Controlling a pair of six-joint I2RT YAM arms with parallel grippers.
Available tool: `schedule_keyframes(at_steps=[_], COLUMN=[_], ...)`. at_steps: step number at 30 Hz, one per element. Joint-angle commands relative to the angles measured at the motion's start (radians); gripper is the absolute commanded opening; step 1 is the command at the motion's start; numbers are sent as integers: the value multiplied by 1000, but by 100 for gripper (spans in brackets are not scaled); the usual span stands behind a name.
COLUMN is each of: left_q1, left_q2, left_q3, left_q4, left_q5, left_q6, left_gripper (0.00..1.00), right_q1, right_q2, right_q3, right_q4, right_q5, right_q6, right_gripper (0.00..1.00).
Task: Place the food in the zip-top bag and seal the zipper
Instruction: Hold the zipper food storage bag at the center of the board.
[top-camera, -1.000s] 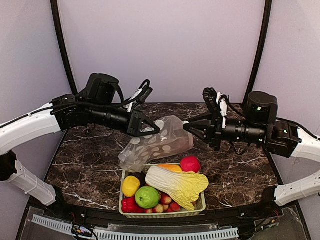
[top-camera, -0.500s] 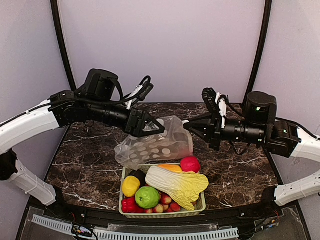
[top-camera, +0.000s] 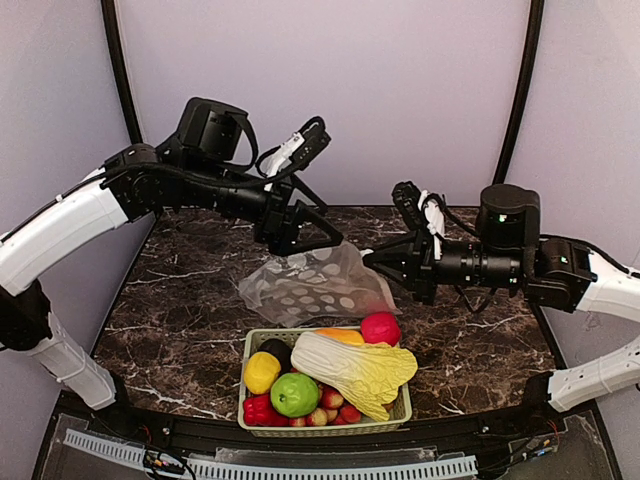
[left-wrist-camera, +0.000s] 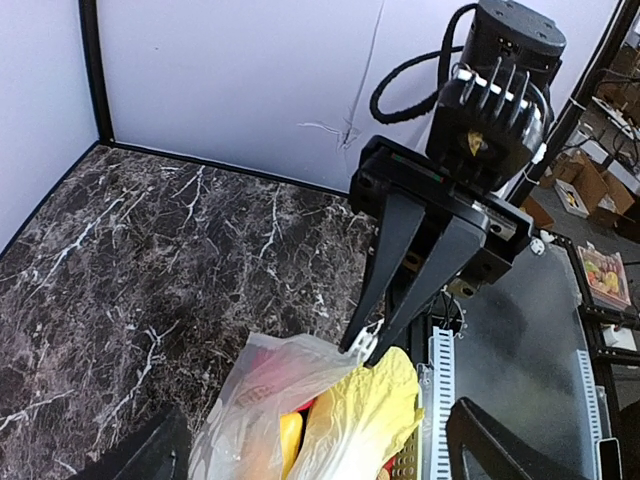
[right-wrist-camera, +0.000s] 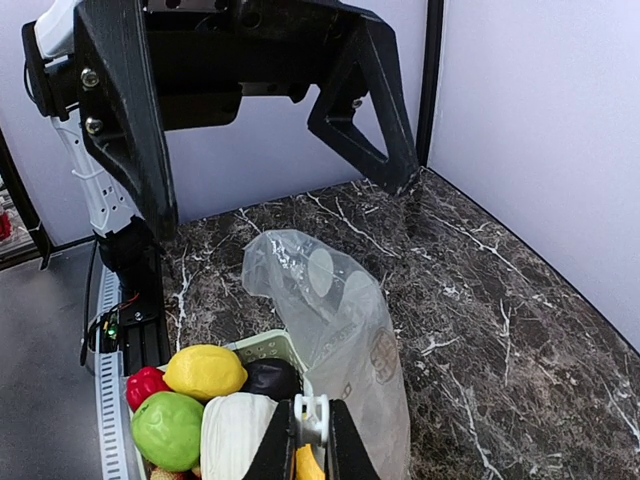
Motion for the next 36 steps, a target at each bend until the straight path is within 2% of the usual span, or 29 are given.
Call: schedule_keyframes(at_steps=[1, 7, 15, 26, 36], left_q1=[1, -1, -2, -1, -2], left_q2=[35, 74, 109, 134, 137], left_q3=[-9, -5, -8, -19, -29], left_q4=[-7, 42, 61, 54, 61], left_q5=[82, 113, 149, 170, 170], left_q6=[80, 78, 69, 65, 58], left_gripper=[87, 77, 53, 37, 11], right_q1=[-3, -18, -27, -34, -39], right_q2=[-15, -24, -20, -19, -27], right_q3=[32, 28, 26, 26, 19], right_q4=[6, 14, 15, 14, 9], right_q5=[14, -7, -23, -31, -14], right_q6=[34, 41, 53, 61, 69], right_gripper=[0, 0, 0, 0, 0])
